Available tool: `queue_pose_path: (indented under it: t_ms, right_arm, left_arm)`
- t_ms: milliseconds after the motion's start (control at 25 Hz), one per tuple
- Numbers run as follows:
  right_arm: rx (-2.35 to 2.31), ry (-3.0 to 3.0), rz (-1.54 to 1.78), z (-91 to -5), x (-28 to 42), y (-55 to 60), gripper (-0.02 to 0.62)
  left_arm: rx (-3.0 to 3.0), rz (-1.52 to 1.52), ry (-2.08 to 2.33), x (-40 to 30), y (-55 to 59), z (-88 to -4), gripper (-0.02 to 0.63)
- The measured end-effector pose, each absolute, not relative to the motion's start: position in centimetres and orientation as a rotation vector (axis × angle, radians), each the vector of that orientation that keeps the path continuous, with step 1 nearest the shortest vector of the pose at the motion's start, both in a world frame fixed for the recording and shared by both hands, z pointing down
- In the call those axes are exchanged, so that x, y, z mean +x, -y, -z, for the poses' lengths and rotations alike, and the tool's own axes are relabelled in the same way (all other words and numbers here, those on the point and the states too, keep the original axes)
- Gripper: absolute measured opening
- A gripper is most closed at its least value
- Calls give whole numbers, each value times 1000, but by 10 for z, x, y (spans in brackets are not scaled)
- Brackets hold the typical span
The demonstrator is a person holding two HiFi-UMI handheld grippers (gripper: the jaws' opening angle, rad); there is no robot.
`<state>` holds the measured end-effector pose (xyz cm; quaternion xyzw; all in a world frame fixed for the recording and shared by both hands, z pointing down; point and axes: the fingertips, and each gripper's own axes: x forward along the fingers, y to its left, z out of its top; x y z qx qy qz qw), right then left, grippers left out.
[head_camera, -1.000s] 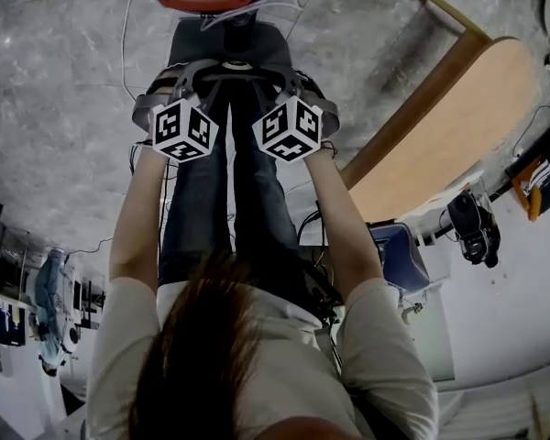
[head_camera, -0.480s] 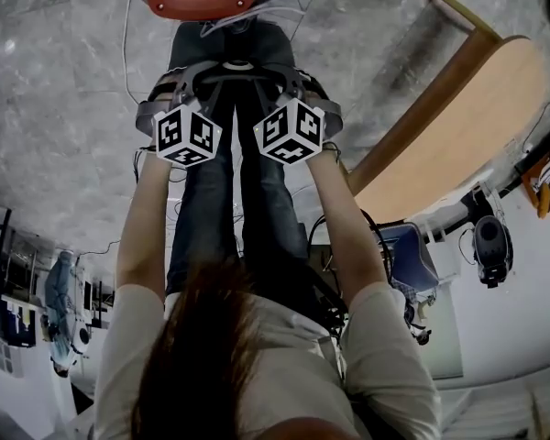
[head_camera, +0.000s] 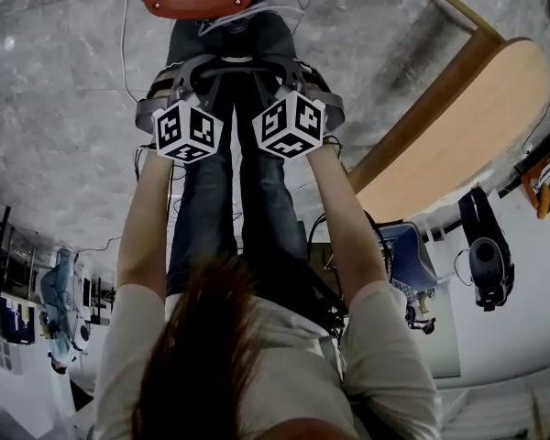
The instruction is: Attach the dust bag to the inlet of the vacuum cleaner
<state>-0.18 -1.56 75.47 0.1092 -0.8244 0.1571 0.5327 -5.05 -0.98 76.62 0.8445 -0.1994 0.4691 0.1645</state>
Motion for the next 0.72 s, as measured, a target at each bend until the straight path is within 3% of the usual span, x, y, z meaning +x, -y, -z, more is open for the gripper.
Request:
queue_pose_path:
  t_ms: [720]
  right_arm:
    - [269, 1963, -427, -763, -5, 32, 37]
  left_arm:
    - [2341, -1288, 650, -57, 23, -775, 59]
